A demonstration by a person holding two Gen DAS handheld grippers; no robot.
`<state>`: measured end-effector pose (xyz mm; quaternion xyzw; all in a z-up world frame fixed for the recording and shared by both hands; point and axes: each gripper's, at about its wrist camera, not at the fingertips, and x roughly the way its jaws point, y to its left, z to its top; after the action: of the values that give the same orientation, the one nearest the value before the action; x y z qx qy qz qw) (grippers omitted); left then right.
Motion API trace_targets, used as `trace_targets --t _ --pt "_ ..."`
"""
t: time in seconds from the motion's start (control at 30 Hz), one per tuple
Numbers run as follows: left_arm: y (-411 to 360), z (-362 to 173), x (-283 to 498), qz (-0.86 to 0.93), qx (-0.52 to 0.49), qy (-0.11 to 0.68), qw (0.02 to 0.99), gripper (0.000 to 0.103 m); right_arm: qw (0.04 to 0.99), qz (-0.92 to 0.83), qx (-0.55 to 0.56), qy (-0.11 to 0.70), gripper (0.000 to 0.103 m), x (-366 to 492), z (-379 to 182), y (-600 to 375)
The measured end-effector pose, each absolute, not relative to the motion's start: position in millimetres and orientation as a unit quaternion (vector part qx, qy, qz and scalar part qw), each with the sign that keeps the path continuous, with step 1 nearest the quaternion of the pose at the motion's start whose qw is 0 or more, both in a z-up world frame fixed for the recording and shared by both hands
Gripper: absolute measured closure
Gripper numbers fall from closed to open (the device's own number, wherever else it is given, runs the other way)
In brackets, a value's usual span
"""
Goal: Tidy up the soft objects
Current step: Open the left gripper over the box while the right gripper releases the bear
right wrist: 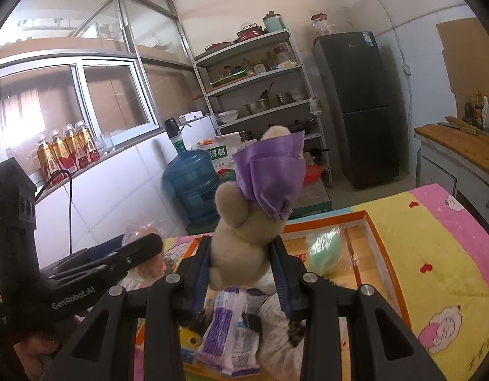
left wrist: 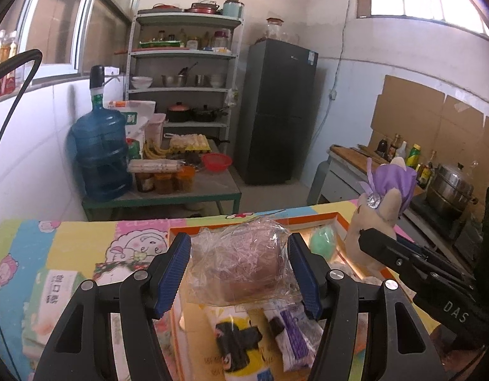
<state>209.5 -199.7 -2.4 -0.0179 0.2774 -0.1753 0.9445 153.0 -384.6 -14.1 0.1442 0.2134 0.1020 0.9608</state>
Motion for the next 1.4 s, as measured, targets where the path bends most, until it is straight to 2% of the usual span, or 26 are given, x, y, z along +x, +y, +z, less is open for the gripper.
trace_targets --t 0.7,1.1,1.33,1.4 --pt "-222 -61 275 -0.161 -0.035 0.372 0.913 0.038 0.942 0.093 0.143 0.290 0.067 198 -54 -385" --pt "-217 -70 285 -0.175 -0.058 0.394 0.900 0.038 0.933 0.082 0.147 0.319 0.065 209 -69 -388" --pt "-215 -69 283 -0.177 -0.067 0.390 0.901 0.034 0.934 0.082 0.152 0.313 0.064 206 -68 -389" --pt "-214 -67 280 -0.174 -0.068 0.386 0.903 0.031 0.935 0.081 0.153 0.311 0.059 206 -67 -390"
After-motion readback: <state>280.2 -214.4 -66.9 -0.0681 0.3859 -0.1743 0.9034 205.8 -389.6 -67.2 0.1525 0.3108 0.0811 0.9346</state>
